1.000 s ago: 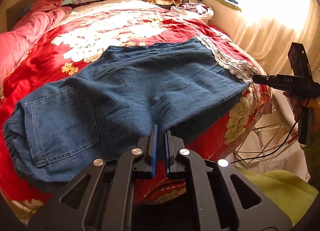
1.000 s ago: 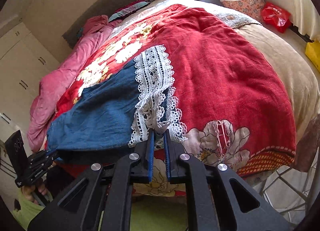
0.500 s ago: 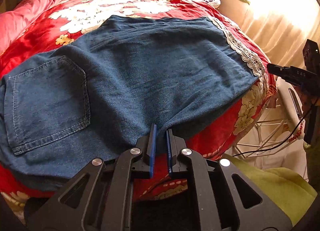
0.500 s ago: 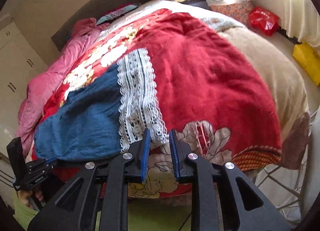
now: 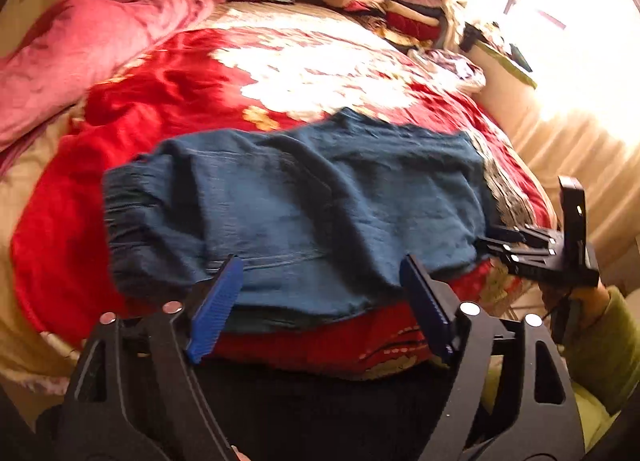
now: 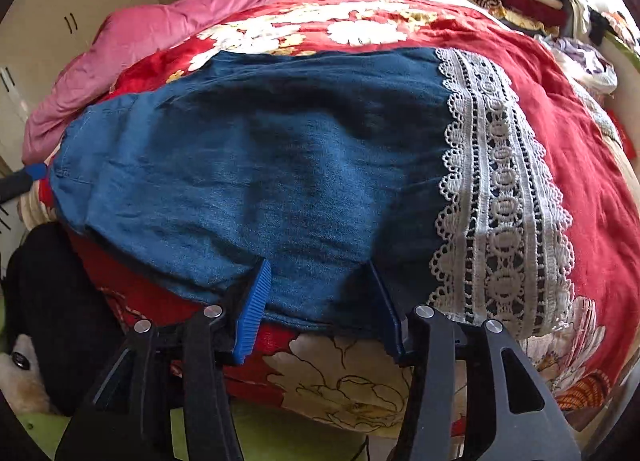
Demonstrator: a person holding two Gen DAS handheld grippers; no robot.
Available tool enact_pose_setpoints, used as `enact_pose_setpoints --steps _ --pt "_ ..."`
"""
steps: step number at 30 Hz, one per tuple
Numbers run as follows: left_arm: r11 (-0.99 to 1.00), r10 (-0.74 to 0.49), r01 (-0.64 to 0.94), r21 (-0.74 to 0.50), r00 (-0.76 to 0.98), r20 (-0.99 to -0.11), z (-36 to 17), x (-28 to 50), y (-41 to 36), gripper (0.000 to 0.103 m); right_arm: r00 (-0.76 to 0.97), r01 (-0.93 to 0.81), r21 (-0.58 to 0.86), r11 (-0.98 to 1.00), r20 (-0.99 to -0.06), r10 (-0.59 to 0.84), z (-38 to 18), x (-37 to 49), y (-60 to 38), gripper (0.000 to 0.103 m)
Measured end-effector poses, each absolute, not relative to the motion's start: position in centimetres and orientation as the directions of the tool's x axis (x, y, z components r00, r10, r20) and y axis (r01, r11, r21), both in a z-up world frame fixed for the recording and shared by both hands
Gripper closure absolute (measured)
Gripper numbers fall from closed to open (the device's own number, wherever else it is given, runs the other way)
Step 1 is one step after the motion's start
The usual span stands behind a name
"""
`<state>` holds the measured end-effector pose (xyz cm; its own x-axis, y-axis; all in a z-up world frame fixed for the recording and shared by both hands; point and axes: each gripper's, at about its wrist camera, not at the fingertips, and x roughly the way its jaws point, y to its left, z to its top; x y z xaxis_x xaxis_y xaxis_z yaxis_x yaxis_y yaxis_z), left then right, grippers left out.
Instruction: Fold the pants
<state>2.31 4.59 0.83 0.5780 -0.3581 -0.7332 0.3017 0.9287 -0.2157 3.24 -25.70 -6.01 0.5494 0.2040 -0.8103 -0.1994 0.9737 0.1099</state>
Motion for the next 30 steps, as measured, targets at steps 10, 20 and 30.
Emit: enact_pose_setpoints --steps 10,20,30 --pt "0.951 -0.224 -0.033 -0.309 0.616 -0.755 -0.9 5.1 13.3 0.012 0.541 -0.188 0.194 0.963 -0.797 0.267 -5.4 3.0 -26.7 0.048" --pt "0.969 -0.153 -0.045 -0.243 0.662 -0.733 -0.9 5.9 14.1 0.083 0.540 -0.196 0.220 0.956 -0.790 0.292 -5.5 2.9 -27.0 0.044" --pt "0.980 -0.092 -0.077 -0.185 0.648 -0.756 -1.7 5.7 14.4 0.067 0.554 -0.199 0.204 0.959 -0.783 0.281 -4.6 2.6 -26.9 0.044"
